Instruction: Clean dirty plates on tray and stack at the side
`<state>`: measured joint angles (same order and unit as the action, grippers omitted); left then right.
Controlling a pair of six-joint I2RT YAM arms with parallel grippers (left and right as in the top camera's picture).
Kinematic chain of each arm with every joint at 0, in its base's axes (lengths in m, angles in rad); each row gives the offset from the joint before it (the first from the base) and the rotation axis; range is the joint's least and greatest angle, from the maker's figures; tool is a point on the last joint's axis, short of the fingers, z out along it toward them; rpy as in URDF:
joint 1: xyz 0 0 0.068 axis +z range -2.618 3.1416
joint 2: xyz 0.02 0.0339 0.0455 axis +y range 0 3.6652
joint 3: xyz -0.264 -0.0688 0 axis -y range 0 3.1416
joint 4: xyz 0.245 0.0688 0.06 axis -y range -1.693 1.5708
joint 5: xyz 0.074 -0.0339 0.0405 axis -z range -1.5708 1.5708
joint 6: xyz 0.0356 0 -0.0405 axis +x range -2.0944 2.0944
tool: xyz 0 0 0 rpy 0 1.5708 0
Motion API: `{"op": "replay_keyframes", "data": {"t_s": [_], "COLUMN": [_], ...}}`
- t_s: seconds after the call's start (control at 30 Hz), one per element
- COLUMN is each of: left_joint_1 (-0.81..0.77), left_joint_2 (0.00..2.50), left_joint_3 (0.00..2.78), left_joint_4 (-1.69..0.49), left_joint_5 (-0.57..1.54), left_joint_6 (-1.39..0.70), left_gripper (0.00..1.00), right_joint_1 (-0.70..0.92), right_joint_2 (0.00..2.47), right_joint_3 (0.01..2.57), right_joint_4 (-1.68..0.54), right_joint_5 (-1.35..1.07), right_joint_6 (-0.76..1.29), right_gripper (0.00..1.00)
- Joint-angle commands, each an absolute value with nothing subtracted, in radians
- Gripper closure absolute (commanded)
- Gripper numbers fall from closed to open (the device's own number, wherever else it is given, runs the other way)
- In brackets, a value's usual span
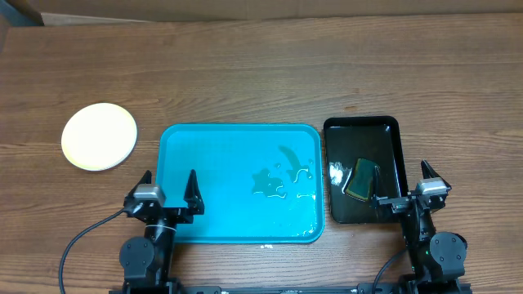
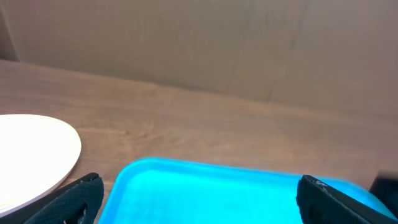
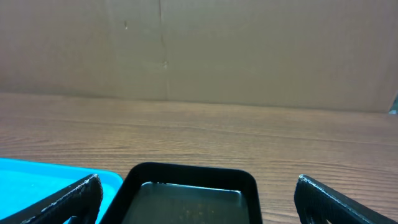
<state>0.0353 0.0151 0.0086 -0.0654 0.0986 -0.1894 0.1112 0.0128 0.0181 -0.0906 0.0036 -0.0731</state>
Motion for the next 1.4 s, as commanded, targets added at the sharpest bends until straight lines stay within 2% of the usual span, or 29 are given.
{"op": "replay_keyframes", "data": {"t_s": [0.0, 0.2, 1.37], "left_joint_1": [0.043, 0.043, 0.039], "left_joint_2": [0.003, 0.003, 0.006], "left_joint_3": [0.005, 0.004, 0.005], "left_joint_4": [-0.065, -0.076, -0.074], "left_joint_5": [0.141, 0.045, 0.064], "left_joint_6": [-0.007, 0.000, 0.001], "left_gripper": [0.00, 0.00, 0.00], "right_joint_1": [0.105, 0.105, 0.105], "right_joint_2": [0.003, 0.003, 0.003], "right_joint_3": [0.008, 0.008, 0.008], "right_joint_4": [-0.084, -0.084, -0.084], "right_joint_5": [-0.002, -0.002, -0.002], "right_joint_6": [-0.077, -0.077, -0.077], "right_gripper": [0.00, 0.00, 0.00]}}
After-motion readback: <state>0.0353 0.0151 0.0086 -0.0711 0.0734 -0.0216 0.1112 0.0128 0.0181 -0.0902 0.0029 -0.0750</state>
